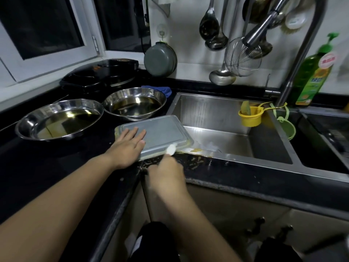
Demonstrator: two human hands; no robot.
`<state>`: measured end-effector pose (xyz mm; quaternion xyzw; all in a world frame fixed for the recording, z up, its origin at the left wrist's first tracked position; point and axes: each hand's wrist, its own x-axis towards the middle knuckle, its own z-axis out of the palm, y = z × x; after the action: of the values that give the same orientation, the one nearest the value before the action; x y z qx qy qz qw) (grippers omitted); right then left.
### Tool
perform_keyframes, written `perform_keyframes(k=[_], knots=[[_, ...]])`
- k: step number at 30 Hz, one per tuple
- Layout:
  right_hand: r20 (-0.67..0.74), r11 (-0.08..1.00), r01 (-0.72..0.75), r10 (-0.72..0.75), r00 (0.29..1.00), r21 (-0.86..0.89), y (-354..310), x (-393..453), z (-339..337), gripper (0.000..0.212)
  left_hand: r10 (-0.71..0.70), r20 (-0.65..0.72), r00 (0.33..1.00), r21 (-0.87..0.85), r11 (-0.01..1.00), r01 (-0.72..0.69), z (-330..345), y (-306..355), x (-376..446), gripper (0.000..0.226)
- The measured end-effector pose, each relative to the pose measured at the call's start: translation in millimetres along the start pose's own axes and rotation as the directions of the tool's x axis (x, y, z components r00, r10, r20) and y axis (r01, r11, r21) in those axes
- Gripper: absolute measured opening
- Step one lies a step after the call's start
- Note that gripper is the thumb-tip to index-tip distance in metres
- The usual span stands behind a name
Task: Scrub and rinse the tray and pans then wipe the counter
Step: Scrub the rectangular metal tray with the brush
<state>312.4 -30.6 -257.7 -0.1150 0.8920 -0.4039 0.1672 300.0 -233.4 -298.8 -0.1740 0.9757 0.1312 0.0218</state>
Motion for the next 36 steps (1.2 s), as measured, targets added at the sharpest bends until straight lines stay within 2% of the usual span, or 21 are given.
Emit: perform_keyframes(k=[3, 6, 9, 11, 14, 16, 18, 20, 26, 29, 32, 34, 36], knots=[[-0.055, 0.999, -0.037, 0.035, 0.998, -0.033, 13.3, 32.5, -31.9, 0.033, -0.035, 0.006, 0.999, -0.054, 0.998, 0.035, -2.2, 6.7, -7.2, 0.057], [0.015, 1.000, -0.025, 0.025, 1.000, 0.017, 18.0, 54.6, -59.2, 0.038, -0.020, 0.003, 1.000, -0.065, 0.998, 0.021, -4.4, 10.4, -10.7, 0.056], [0.173, 0.988, 0.055, -0.029, 0.985, -0.144, 32.3, 51.4, -90.5, 0.010, 0.029, 0.041, 0.999, -0.048, 0.998, -0.027, -9.9, 5.9, -17.9, 0.056], [0.282, 0.946, 0.147, -0.063, 0.957, -0.288, 38.2, 46.8, -114.0, 0.011, 0.081, 0.079, 0.994, -0.019, 0.997, -0.080, -17.9, -2.5, -25.0, 0.056], [0.354, 0.877, 0.235, -0.081, 0.932, -0.418, 43.8, 51.7, -131.8, 0.036, 0.075, 0.125, 0.989, 0.028, 0.996, -0.080, -30.1, -10.3, -21.7, 0.055], [0.345, 0.878, 0.244, -0.098, 0.934, -0.412, 41.0, 58.2, -131.3, 0.041, 0.060, 0.075, 0.995, 0.063, 0.996, -0.065, -30.1, 2.4, -15.3, 0.049], [0.334, 0.885, 0.257, -0.124, 0.934, -0.389, 37.0, 73.0, -122.3, 0.037, 0.033, -0.056, 0.998, 0.043, 0.999, -0.031, -17.7, 19.1, -14.8, 0.035], [0.296, 0.901, 0.259, -0.156, 0.942, -0.348, 27.2, 96.8, -113.0, 0.031, 0.035, -0.154, 0.987, 0.056, 0.998, -0.026, -4.7, 26.7, -16.7, 0.035], [0.294, 0.944, 0.240, -0.169, 0.941, -0.225, 11.9, 133.0, -112.8, 0.033, -0.007, -0.149, 0.989, 0.065, 0.998, 0.017, -0.9, 24.1, -16.9, 0.049], [0.360, 0.907, 0.296, -0.180, 0.916, -0.299, 32.4, 98.6, -123.4, 0.032, -0.025, -0.133, 0.991, 0.078, 0.996, 0.036, 0.5, 28.3, -17.8, 0.055], [0.471, 0.802, 0.390, -0.157, 0.868, -0.452, 46.1, 73.7, -133.8, 0.041, -0.045, -0.121, 0.992, 0.109, 0.992, 0.059, 1.1, 28.0, -17.1, 0.057], [0.474, 0.780, 0.394, -0.143, 0.869, -0.487, 38.3, 82.6, -132.7, 0.040, -0.043, -0.114, 0.993, 0.127, 0.990, 0.058, 2.0, 28.6, -17.0, 0.058], [0.438, 0.805, 0.382, -0.172, 0.882, -0.453, 23.7, 107.1, -123.4, 0.033, -0.048, -0.100, 0.994, 0.132, 0.989, 0.061, 1.6, 30.3, -18.4, 0.059]])
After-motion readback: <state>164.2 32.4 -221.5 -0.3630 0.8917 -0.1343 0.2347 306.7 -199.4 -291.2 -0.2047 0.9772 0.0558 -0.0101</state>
